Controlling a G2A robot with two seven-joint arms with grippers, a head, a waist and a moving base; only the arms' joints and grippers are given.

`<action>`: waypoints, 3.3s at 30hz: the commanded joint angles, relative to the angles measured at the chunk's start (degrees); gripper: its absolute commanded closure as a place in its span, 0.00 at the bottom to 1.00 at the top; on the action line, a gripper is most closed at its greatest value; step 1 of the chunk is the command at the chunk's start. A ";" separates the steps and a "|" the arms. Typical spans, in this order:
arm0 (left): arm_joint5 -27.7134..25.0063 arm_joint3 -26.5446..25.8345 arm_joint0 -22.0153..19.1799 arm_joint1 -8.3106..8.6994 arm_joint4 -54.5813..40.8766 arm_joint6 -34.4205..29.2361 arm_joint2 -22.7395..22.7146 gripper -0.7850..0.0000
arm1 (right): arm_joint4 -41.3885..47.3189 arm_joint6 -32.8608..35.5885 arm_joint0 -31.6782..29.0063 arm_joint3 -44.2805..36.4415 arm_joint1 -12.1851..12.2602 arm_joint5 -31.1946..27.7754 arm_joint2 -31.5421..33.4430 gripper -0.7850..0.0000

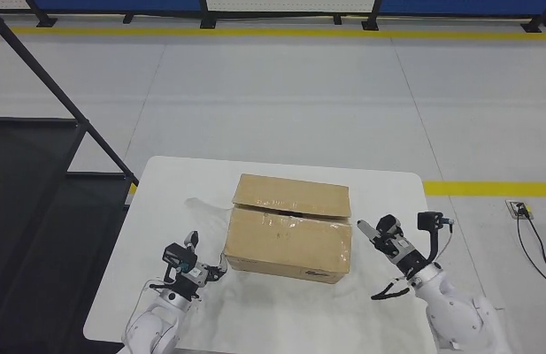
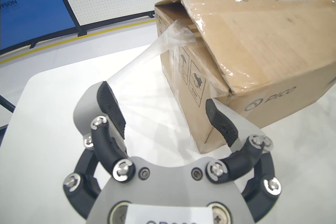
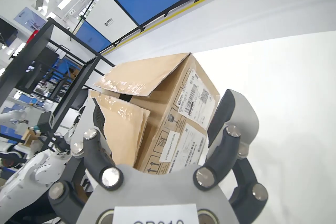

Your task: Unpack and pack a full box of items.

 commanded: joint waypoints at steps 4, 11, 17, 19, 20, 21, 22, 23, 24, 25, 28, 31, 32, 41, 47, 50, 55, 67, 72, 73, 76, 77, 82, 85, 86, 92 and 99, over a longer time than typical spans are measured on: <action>0.05 0.61 0.34 0.11 -1.48 0.52 -1.21 0.00 | 10.33 10.19 3.86 3.81 0.36 -1.82 -0.54 0.00; 0.20 1.03 0.73 0.30 -4.95 0.78 -3.85 0.00 | 20.66 19.14 6.92 7.00 0.89 -4.97 -1.47 0.00; 0.26 0.75 0.99 0.38 -5.99 1.20 -4.87 0.00 | 31.24 27.95 9.84 10.01 1.36 -6.08 -2.31 0.00; 0.19 0.56 1.13 0.39 -6.24 1.35 -5.02 0.00 | 35.19 31.06 10.39 10.69 1.59 -6.88 -2.11 0.00; 0.01 0.47 1.21 0.39 -6.40 1.42 -5.04 0.00 | 36.94 32.66 10.57 10.98 1.73 -7.19 -1.92 0.00; -0.16 0.39 1.28 0.40 -6.51 1.45 -5.07 0.00 | 38.81 34.35 10.73 11.15 1.88 -7.49 -1.72 0.00; -0.26 0.30 1.35 0.41 -6.56 1.43 -5.11 0.00 | 40.77 36.18 10.80 11.29 2.03 -7.84 -1.52 0.00; -0.34 0.20 1.41 0.41 -6.62 1.42 -5.11 0.00 | 42.56 37.77 10.82 11.45 2.20 -8.17 -1.16 0.00; -0.42 0.04 1.47 0.41 -6.70 1.43 -5.11 0.00 | 44.08 39.43 10.79 11.47 2.38 -8.51 -0.83 0.00; -0.46 -0.10 1.53 0.41 -6.74 1.46 -5.11 0.00 | 45.63 41.21 10.69 11.40 2.56 -9.01 -0.53 0.00; -0.39 -0.86 1.57 0.40 -7.48 1.84 -5.41 0.00 | 49.65 46.74 10.20 10.88 3.15 -10.78 0.38 0.00; -0.09 -1.98 1.65 0.32 -9.44 2.05 -5.95 0.00 | 49.22 48.61 9.07 8.56 3.80 -11.70 0.95 0.00; -0.69 -2.52 1.76 0.34 -10.19 1.93 -6.16 0.00 | 48.40 48.38 8.16 7.10 4.06 -11.92 0.95 0.00; -6.69 -9.17 5.76 1.04 -10.89 3.35 -9.06 0.00 | 39.64 43.10 -0.42 -3.60 7.25 -17.21 -1.65 0.00; -16.03 -12.06 8.15 2.01 -6.36 2.26 -10.04 0.00 | 34.65 37.96 -4.07 -6.60 10.13 -22.35 -4.06 0.00; -19.78 -12.52 8.86 2.49 -3.82 1.49 -10.50 0.00 | 33.82 36.05 -5.16 -6.94 11.48 -24.26 -4.83 0.00; -22.67 -12.18 9.35 3.00 -0.41 0.61 -10.29 0.00 | 39.79 33.42 -6.44 -5.08 12.64 -22.53 -4.65 0.00; -21.69 -10.33 9.00 3.44 2.35 -1.08 -8.98 0.00 | 49.89 30.60 -4.89 -4.08 12.52 -11.68 -5.13 0.00; -21.51 -10.19 9.03 3.45 2.01 -1.13 -9.09 0.00 | 50.85 28.94 -4.99 -4.19 12.42 -10.70 -5.20 0.00; -21.51 -10.19 9.03 3.45 2.01 -1.13 -9.09 0.00 | 52.42 28.34 -4.83 -4.23 12.31 -9.14 -5.87 0.00; -21.51 -10.19 9.03 3.45 2.01 -1.13 -9.09 0.00 | 56.97 26.41 -1.27 -1.71 11.83 -2.44 -8.32 0.00; -21.51 -10.19 9.03 3.45 2.01 -1.13 -9.09 0.00 | 58.79 25.81 0.27 -0.61 11.59 -0.07 -9.51 0.00; -19.97 -10.83 9.36 3.45 2.30 -2.20 -8.63 0.00 | 60.95 23.32 8.50 6.31 10.45 8.85 -14.75 0.00; -19.22 -10.79 9.53 3.48 2.56 -1.99 -8.30 0.00 | 61.44 21.77 12.10 10.04 9.75 10.69 -17.14 0.00; -19.04 -10.79 9.55 3.50 2.56 -1.85 -8.22 0.00 | 61.71 21.25 13.09 11.20 9.50 10.86 -17.83 0.00; -18.62 -10.68 9.74 3.64 2.61 -1.19 -7.92 0.00 | 61.92 14.55 18.19 16.72 7.92 10.58 -21.20 0.00; -18.17 -10.64 9.98 3.82 2.52 -0.66 -7.82 0.00 | 60.36 4.31 22.37 19.25 6.19 6.98 -23.44 0.00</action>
